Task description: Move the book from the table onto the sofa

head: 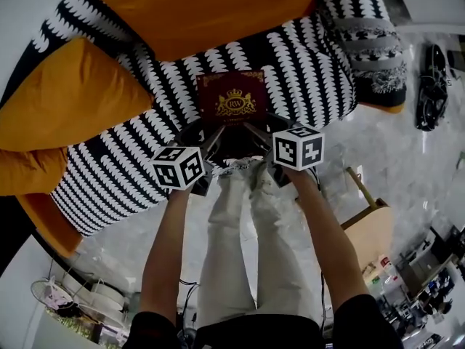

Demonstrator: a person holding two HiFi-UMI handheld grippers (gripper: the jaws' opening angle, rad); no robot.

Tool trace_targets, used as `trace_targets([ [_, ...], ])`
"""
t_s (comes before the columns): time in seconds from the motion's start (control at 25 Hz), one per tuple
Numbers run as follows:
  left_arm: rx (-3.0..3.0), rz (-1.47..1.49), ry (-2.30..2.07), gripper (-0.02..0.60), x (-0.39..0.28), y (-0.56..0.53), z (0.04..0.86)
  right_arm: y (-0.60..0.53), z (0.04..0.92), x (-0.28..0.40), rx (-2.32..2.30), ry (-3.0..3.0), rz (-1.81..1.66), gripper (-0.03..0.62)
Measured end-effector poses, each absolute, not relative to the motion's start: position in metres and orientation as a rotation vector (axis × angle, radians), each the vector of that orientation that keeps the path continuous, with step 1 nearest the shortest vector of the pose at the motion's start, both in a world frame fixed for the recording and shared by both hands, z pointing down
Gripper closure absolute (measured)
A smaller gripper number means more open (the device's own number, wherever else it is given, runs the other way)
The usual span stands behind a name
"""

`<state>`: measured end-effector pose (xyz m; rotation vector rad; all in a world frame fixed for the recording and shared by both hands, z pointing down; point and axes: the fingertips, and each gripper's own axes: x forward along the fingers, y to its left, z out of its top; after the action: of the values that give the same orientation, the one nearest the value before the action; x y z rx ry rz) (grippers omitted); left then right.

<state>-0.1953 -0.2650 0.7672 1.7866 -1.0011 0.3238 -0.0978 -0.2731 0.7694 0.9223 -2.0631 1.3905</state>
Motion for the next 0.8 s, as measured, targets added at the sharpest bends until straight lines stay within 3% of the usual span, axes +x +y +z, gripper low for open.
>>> trace_targets([
  [0.8, 1.791, 0.390, -0.996, 0.274, -0.198, -0.266, 0.813, -0.266, 0.815, -0.107, 0.989, -2.024, 1.439, 0.312],
])
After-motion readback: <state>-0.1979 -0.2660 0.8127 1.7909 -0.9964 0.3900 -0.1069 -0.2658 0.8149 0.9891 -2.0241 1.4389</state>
